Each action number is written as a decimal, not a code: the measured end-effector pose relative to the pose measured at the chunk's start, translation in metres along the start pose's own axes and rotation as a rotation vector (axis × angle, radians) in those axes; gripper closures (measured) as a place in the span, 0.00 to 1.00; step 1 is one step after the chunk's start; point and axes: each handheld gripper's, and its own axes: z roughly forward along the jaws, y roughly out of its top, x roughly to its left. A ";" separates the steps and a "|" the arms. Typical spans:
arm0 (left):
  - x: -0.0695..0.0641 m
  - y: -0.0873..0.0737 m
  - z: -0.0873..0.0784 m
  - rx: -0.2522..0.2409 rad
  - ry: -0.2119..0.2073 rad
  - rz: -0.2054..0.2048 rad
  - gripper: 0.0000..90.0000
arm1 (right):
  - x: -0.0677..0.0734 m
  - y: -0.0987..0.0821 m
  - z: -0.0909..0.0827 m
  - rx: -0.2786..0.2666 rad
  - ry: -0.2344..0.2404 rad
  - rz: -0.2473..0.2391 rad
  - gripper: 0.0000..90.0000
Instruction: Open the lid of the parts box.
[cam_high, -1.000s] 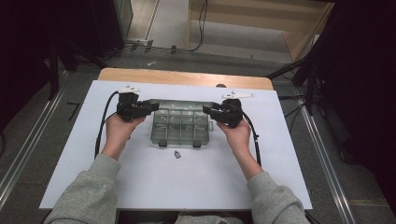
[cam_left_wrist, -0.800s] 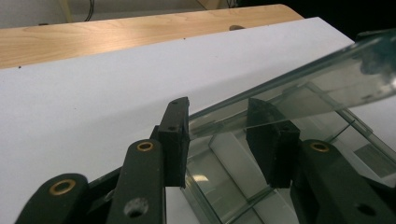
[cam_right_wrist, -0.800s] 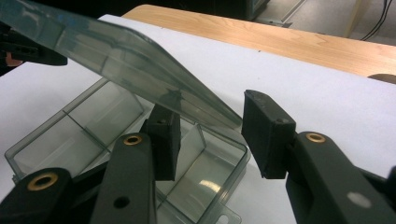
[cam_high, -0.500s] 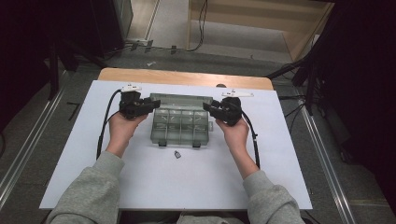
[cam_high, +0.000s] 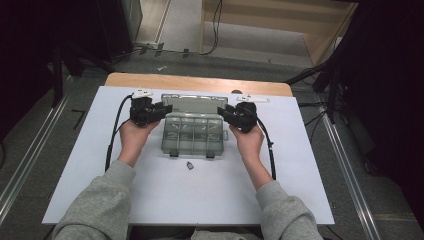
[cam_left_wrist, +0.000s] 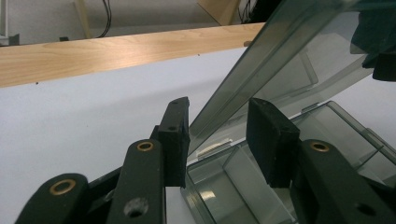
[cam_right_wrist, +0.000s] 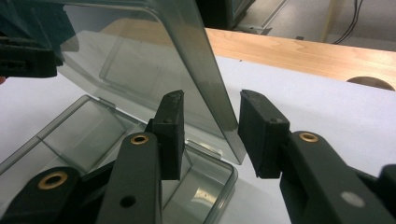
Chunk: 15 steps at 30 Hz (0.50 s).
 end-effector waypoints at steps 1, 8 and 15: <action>0.000 0.000 0.001 0.000 0.004 -0.002 0.66 | 0.000 0.000 0.000 0.000 0.000 0.000 0.66; -0.004 -0.002 0.004 -0.018 0.039 0.016 0.66 | 0.001 0.000 0.004 -0.021 -0.023 0.011 0.65; -0.005 -0.004 0.008 -0.045 0.064 0.030 0.66 | 0.001 -0.002 0.008 -0.039 -0.052 0.015 0.69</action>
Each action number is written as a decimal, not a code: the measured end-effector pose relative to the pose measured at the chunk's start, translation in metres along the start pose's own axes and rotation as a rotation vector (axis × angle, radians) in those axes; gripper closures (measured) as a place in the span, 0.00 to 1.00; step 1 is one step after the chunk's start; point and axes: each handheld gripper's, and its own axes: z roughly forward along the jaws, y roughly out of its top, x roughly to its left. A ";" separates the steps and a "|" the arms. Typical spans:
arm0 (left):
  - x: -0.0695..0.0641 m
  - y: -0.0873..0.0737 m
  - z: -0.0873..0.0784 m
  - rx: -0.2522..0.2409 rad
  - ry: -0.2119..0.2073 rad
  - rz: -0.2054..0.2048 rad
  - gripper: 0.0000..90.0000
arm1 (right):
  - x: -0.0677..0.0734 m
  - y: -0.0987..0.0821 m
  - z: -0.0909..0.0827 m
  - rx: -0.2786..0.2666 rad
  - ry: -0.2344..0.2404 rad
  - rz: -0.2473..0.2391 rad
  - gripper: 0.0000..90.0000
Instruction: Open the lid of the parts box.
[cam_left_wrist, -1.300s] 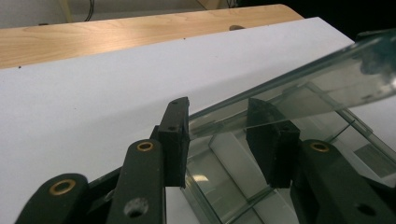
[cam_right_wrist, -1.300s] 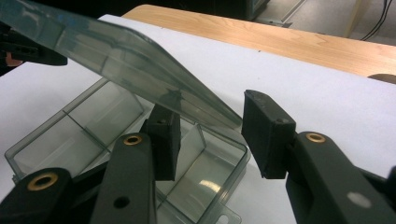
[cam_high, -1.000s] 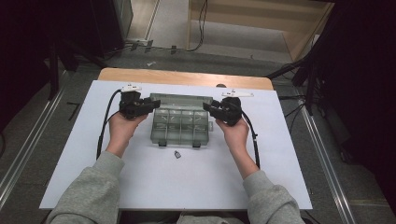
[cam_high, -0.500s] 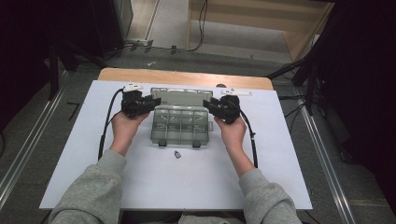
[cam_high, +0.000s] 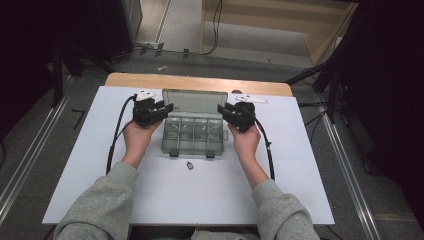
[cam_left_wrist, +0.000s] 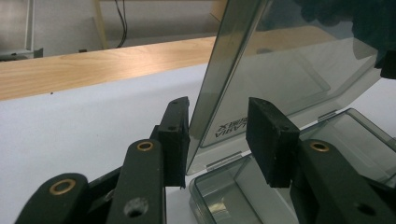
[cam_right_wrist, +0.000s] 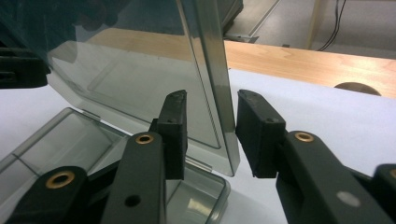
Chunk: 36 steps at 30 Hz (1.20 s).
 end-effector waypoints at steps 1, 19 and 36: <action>0.000 0.000 0.001 -0.002 0.002 -0.003 0.66 | 0.000 0.000 0.001 -0.003 -0.005 -0.009 0.70; 0.007 -0.008 0.013 0.006 0.000 -0.026 0.66 | -0.003 -0.008 0.016 0.010 -0.050 0.003 0.74; 0.006 -0.015 0.023 0.021 0.022 -0.006 0.66 | -0.007 -0.015 0.025 0.040 -0.039 0.032 0.69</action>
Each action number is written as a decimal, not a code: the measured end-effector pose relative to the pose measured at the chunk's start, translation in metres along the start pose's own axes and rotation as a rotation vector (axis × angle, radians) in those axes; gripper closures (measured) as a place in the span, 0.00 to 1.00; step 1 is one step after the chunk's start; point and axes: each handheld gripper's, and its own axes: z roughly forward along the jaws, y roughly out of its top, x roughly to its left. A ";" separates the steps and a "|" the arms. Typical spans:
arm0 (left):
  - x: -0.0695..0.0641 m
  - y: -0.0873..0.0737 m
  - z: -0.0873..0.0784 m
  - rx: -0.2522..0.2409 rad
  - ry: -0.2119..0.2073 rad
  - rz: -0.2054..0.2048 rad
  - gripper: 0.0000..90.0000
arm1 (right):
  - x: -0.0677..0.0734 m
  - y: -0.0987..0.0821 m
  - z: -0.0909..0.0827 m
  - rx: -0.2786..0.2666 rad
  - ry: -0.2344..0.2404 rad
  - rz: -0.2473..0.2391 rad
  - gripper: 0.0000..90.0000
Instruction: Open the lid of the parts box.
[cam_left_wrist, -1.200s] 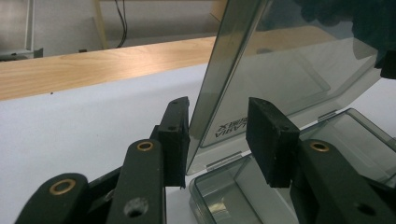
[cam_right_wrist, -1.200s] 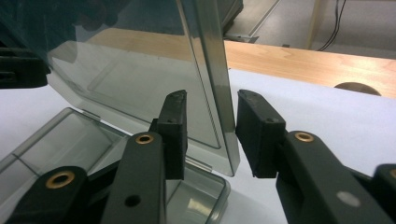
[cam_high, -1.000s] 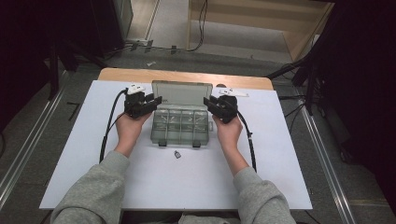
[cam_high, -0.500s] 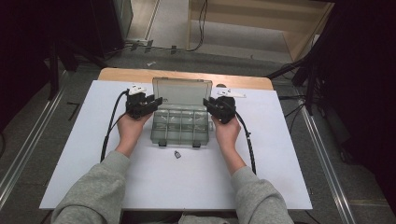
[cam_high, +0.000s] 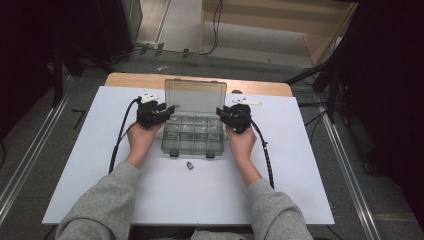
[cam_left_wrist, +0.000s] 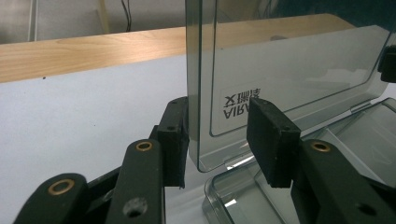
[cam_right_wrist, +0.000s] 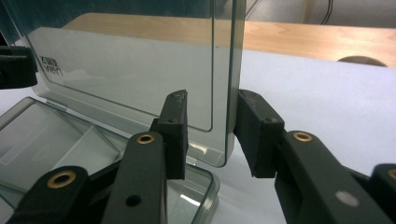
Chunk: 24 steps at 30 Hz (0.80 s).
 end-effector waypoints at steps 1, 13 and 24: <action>0.000 0.000 0.000 0.001 0.001 0.002 0.66 | 0.000 -0.001 0.001 0.001 0.002 0.003 0.69; 0.001 -0.004 0.008 -0.006 0.014 0.001 0.63 | -0.001 -0.005 0.011 -0.001 -0.032 -0.039 0.71; 0.006 -0.010 0.018 -0.005 -0.001 -0.036 0.60 | -0.004 -0.009 0.018 0.006 -0.030 -0.002 0.70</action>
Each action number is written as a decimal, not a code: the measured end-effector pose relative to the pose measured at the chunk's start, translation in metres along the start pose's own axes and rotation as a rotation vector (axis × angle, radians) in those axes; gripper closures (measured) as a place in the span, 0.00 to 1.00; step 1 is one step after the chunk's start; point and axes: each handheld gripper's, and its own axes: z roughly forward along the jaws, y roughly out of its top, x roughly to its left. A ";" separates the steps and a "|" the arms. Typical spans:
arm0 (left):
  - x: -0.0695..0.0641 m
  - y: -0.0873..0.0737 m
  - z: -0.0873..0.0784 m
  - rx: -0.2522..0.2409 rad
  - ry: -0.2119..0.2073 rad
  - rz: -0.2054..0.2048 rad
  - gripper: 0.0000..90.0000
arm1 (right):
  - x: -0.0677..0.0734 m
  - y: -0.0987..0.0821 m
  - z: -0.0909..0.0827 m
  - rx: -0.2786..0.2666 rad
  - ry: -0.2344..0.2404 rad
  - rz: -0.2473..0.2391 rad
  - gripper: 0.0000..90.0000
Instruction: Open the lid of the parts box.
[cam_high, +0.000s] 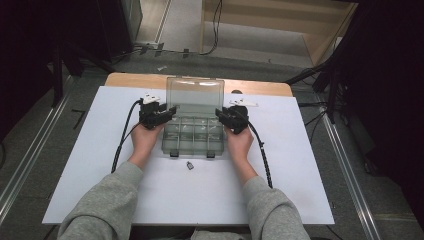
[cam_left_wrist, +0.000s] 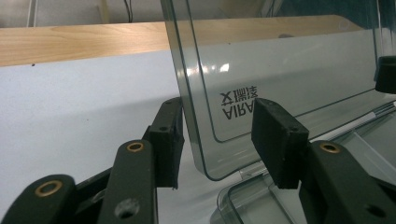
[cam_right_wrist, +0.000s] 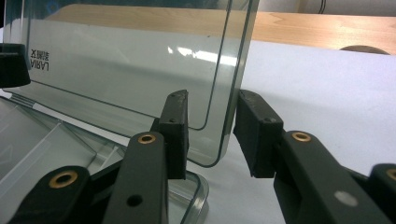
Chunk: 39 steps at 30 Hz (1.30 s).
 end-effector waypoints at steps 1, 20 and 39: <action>0.000 0.000 0.001 -0.001 0.003 0.003 0.59 | 0.000 0.000 0.000 0.003 -0.001 0.003 0.69; -0.001 -0.004 0.009 0.002 0.003 -0.019 0.55 | 0.002 -0.003 0.003 0.036 -0.004 0.004 0.62; 0.004 0.000 0.006 0.033 -0.010 -0.062 0.40 | 0.006 0.002 -0.001 0.062 0.005 -0.009 0.50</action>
